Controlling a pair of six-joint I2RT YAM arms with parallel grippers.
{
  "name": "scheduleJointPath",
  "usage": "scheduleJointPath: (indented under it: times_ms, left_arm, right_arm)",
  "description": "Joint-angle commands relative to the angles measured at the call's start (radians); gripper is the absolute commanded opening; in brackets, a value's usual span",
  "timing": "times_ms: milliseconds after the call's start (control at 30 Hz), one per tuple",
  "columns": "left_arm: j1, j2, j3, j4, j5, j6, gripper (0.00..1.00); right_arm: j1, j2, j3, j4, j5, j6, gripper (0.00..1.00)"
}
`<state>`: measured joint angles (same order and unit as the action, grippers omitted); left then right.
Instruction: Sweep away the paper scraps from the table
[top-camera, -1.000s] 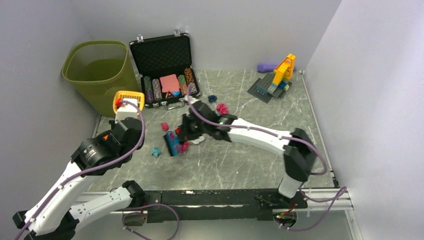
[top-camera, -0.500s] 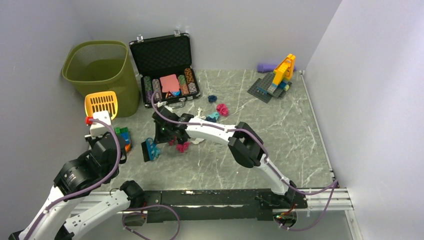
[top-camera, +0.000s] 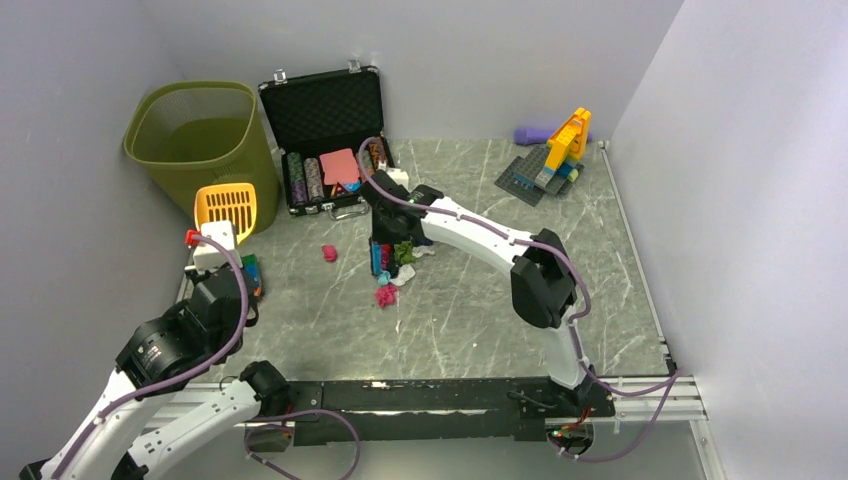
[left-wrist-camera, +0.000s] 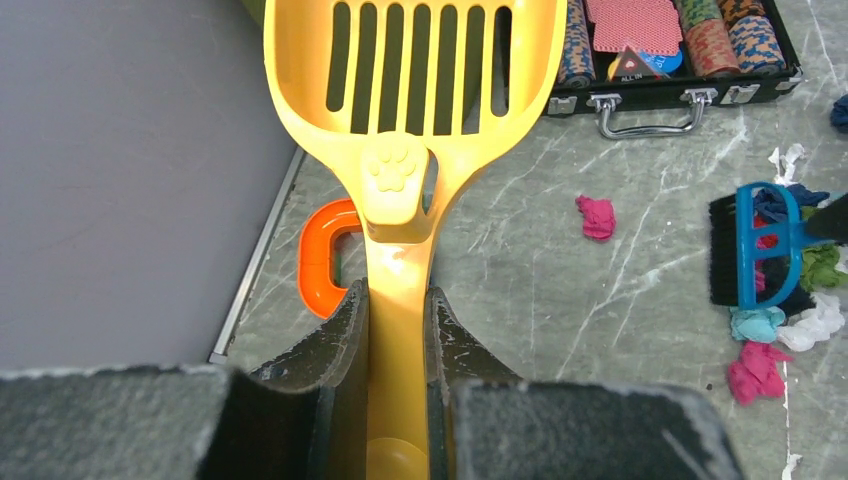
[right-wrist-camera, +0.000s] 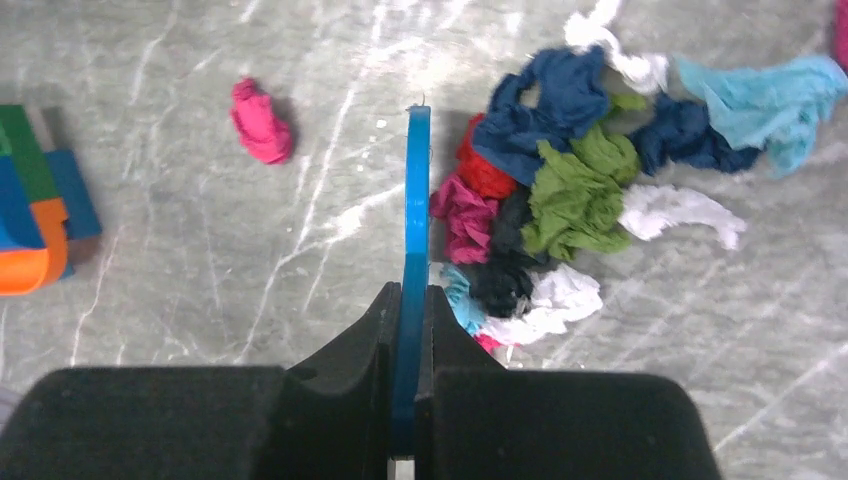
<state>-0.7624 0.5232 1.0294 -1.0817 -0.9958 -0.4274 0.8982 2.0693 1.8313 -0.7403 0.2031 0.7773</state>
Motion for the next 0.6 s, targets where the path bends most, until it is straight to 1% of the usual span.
scheduleJointPath:
  times_ms: [0,133,267,333,400,467,500,567]
  left_arm:
    - [0.003,-0.01,0.013,0.032,0.031,0.023,0.0]
    - [0.004,-0.013,0.04,0.007,0.064,0.017,0.0]
    - [0.003,-0.023,0.067,-0.034,0.083,-0.001,0.0]
    - [0.003,-0.027,0.075,-0.046,0.087,-0.002,0.0]
    - [0.003,-0.026,0.078,-0.056,0.091,0.0,0.0]
    - [0.003,-0.019,0.083,-0.076,0.088,-0.014,0.0]
    - [0.003,-0.015,0.083,-0.085,0.088,-0.021,0.0]
    - [0.003,-0.007,0.08,-0.095,0.093,-0.036,0.0]
  right_arm:
    - [0.028,-0.05,0.022,0.143,-0.124,-0.146,0.0]
    - [0.017,-0.045,0.005,0.29,-0.262,-0.177,0.0]
    - [0.008,-0.002,0.005,0.439,-0.417,-0.15,0.0]
    - [0.008,0.042,0.033,0.477,-0.45,-0.126,0.0]
    - [0.007,0.107,0.088,0.473,-0.453,-0.093,0.0]
    - [0.006,0.189,0.18,0.404,-0.403,-0.05,0.0]
    - [0.005,0.227,0.235,0.33,-0.364,-0.014,0.0]
    - [0.002,0.291,0.315,0.243,-0.309,0.033,0.0]
